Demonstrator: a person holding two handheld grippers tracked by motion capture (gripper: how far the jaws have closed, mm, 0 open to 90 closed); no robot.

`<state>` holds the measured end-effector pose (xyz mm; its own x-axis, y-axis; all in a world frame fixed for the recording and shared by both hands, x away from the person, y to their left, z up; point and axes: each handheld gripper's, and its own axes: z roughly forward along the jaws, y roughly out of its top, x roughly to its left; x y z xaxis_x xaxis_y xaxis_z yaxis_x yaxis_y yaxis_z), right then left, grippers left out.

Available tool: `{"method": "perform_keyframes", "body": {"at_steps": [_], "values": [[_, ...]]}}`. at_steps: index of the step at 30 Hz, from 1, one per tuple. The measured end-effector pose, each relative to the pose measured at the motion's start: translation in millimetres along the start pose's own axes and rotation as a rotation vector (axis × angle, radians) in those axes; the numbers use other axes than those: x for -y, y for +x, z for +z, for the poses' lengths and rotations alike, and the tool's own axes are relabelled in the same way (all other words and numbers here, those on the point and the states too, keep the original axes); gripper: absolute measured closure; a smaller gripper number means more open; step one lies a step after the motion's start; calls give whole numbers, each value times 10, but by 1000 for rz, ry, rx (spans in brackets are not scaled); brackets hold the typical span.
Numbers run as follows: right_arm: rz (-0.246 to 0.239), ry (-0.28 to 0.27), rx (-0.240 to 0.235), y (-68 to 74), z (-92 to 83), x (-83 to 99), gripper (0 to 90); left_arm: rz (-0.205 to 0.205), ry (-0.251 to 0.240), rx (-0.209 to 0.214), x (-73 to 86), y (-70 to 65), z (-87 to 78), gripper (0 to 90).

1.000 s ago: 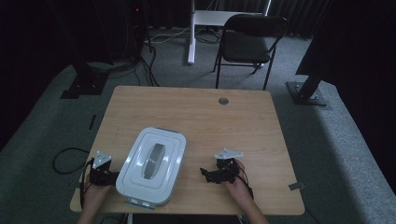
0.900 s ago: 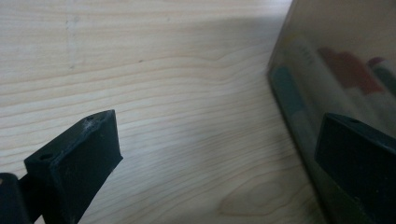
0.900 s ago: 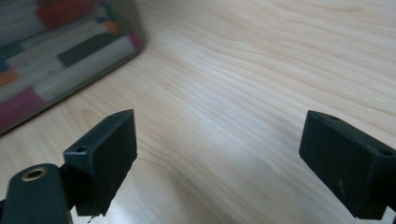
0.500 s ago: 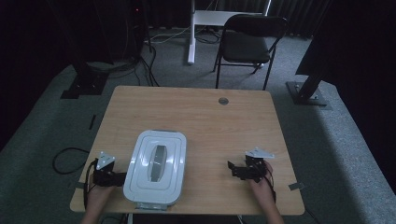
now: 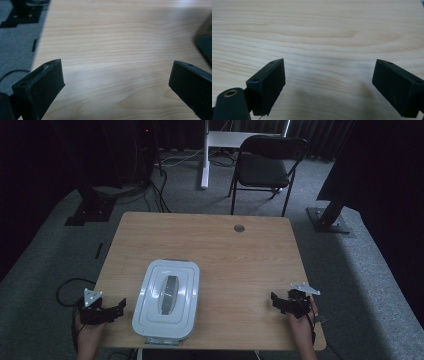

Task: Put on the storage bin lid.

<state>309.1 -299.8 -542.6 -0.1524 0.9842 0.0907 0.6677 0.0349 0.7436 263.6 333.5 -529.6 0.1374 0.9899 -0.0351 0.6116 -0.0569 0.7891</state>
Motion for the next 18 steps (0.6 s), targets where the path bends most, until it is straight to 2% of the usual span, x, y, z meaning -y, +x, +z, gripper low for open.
{"method": "perform_keyframes", "body": {"at_steps": [3, 6, 10, 18], "values": [[25, 15, 9, -39, 15, 18, 112, -14, 6, -22, 20, 46, -13, 5], [35, 21, 51, -61, 47, 34, 111, -33, 26, -46, 66, 109, -8, 4], [21, 21, 86, -55, 57, 39, 111, -26, 31, -66, 108, 126, 5, 4], [-2, 35, 107, -24, 72, 34, 111, -33, 30, -71, 132, 137, 14, 5]]}}
